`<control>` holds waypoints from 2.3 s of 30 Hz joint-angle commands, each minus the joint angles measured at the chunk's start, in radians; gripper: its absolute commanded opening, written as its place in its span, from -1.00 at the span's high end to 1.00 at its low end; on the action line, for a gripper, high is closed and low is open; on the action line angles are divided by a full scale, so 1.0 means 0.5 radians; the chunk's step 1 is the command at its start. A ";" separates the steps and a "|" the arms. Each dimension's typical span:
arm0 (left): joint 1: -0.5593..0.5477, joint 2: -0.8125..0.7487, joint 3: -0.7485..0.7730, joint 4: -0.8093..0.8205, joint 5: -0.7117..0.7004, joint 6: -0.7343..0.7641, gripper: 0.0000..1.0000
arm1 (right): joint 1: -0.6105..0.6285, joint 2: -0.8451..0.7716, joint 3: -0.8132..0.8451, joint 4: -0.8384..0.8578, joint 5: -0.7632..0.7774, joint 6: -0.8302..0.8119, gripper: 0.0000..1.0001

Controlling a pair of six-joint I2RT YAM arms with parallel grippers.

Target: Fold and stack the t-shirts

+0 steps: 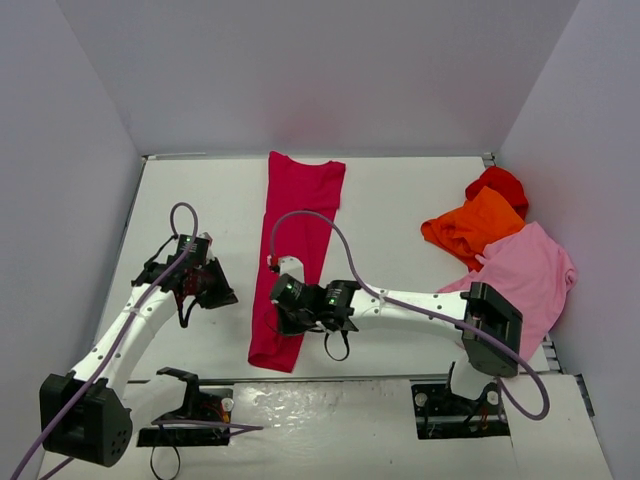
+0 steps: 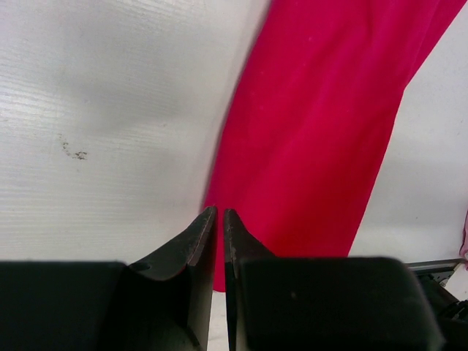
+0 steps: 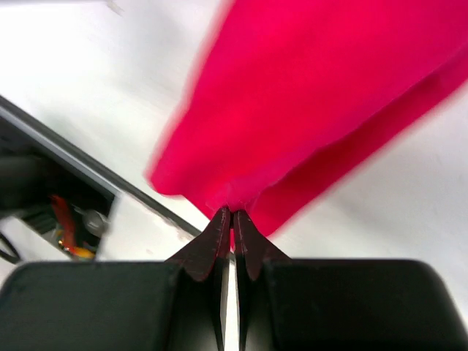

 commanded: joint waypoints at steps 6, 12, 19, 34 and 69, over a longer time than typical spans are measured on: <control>-0.004 -0.148 0.125 -0.090 -0.118 0.034 0.87 | 0.007 0.507 0.707 0.038 -0.040 -0.307 1.00; -0.004 -0.158 0.142 -0.123 -0.172 0.056 0.88 | 0.004 0.528 0.936 0.035 -0.016 -0.339 1.00; -0.004 -0.172 0.133 -0.087 -0.173 0.028 0.97 | -0.064 0.478 1.108 0.031 -0.001 -0.411 1.00; -0.007 -0.238 0.206 -0.196 -0.328 -0.015 -0.70 | -0.045 0.216 0.597 0.047 0.018 -0.300 1.00; -0.004 -0.231 0.267 -0.271 -0.418 0.026 -0.78 | 0.260 0.007 -0.317 0.094 0.008 0.159 1.00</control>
